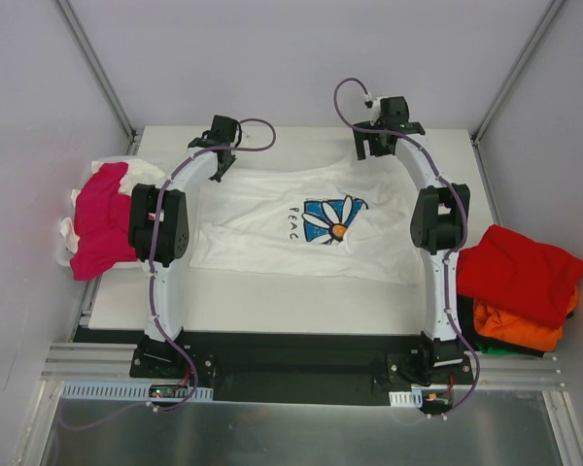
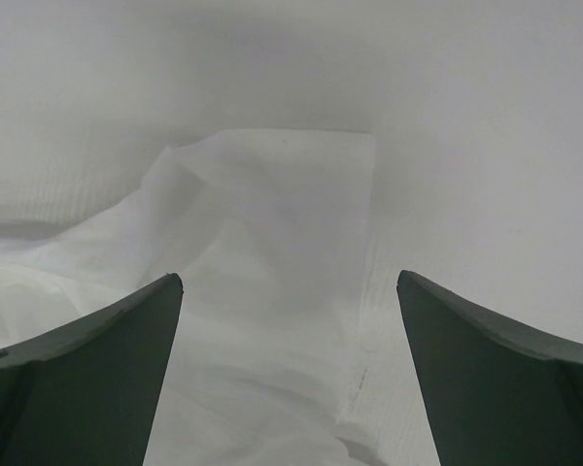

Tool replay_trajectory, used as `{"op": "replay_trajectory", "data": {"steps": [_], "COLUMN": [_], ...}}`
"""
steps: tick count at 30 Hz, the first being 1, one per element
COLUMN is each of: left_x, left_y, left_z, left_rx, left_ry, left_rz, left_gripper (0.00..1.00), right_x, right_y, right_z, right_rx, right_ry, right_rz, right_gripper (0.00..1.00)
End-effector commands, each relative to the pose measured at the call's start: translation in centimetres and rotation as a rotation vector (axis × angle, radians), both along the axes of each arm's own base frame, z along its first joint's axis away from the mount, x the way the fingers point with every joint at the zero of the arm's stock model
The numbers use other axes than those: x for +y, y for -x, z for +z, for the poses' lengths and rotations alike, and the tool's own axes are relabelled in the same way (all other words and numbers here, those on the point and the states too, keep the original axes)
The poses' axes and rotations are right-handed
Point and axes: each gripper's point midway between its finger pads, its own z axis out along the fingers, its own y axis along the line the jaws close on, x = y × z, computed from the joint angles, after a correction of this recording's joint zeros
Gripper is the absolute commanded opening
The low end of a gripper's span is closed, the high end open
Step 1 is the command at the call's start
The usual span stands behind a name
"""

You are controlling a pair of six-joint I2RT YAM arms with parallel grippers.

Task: Fold and stack the t-shirts
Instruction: Grap the side of the flattened tshirt furthest away from the robot with both arms

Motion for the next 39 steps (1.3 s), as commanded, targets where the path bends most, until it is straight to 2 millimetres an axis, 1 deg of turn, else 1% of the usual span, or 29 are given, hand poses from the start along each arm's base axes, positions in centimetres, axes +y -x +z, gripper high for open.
{"op": "replay_trajectory", "data": {"steps": [1, 3, 4, 5, 6, 7, 10, 13, 18, 22, 23, 26, 27, 28, 33, 34, 35, 39], "left_x": [1.4, 1.4, 1.4, 1.4, 1.5, 1.5, 1.6, 1.5, 1.5, 1.6, 1.6, 1.6, 1.5, 1.5, 1.6, 1.6, 1.6, 1.4], "left_y": [0.3, 0.3, 0.4, 0.4, 0.5, 0.6, 0.7, 0.8, 0.9, 1.1, 1.1, 1.3, 1.3, 1.4, 1.7, 1.8, 1.9, 2.3], "left_z": [0.9, 0.8, 0.8, 0.8, 0.8, 0.9, 0.8, 1.1, 1.0, 1.0, 1.0, 1.3, 1.2, 1.3, 1.8, 1.8, 2.2, 2.4], "left_rx": [-0.008, -0.007, -0.006, -0.006, -0.005, -0.005, -0.002, -0.007, -0.005, -0.002, -0.003, -0.005, -0.003, -0.005, -0.009, -0.007, -0.016, -0.013], "left_ry": [-0.026, -0.023, -0.025, -0.025, -0.026, -0.028, -0.031, -0.027, -0.024, -0.026, -0.025, -0.024, -0.025, -0.025, -0.034, -0.035, -0.033, -0.038], "left_rz": [0.044, 0.045, 0.046, 0.046, 0.047, 0.046, 0.046, 0.048, 0.05, 0.048, 0.049, 0.047, 0.044, 0.044, 0.041, 0.04, 0.038, 0.031], "left_gripper": [0.0, 0.0, 0.0, 0.0, 0.0, 0.0, 0.0, 0.0, 0.0, 0.0, 0.0, 0.0, 0.0, 0.0, 0.0, 0.0, 0.0, 0.0], "right_x": [2.2, 2.0, 1.7, 1.7, 1.1, 0.9, -0.3, -0.9, -1.4, -1.4, -1.4, -1.4, -1.4, -1.3, -1.2, -1.5, -1.6, -2.3], "right_y": [-0.4, -0.5, -0.4, -0.5, -0.6, -0.5, -0.7, -0.6, -0.6, -0.7, -0.7, -0.7, -0.6, -0.7, -0.1, 0.1, 0.4, 1.1], "right_z": [0.7, 0.1, -0.7, -0.7, -0.9, -1.3, -1.3, -1.3, -1.5, -1.9, -2.3, -2.6, -3.0, -2.8, -3.3, -3.8, -3.9, -4.7], "right_rx": [0.005, 0.017, 0.036, 0.037, 0.039, 0.049, 0.045, 0.049, 0.05, 0.054, 0.062, 0.065, 0.074, 0.071, 0.103, 0.118, 0.129, 0.17], "right_ry": [-0.108, -0.117, -0.112, -0.121, -0.122, -0.118, -0.102, -0.095, -0.071, -0.073, -0.07, -0.067, -0.067, -0.069, -0.056, -0.043, -0.028, 0.023], "right_rz": [0.055, 0.067, 0.061, 0.065, 0.056, 0.054, 0.042, 0.045, 0.051, 0.067, 0.071, 0.085, 0.089, 0.097, 0.129, 0.126, 0.135, 0.145], "right_gripper": [0.97, 0.97, 0.97, 0.96, 0.97, 0.97, 0.97, 0.97, 0.98, 0.99, 0.99, 0.99, 0.99, 0.99, 0.99, 0.99, 0.99, 0.99]}}
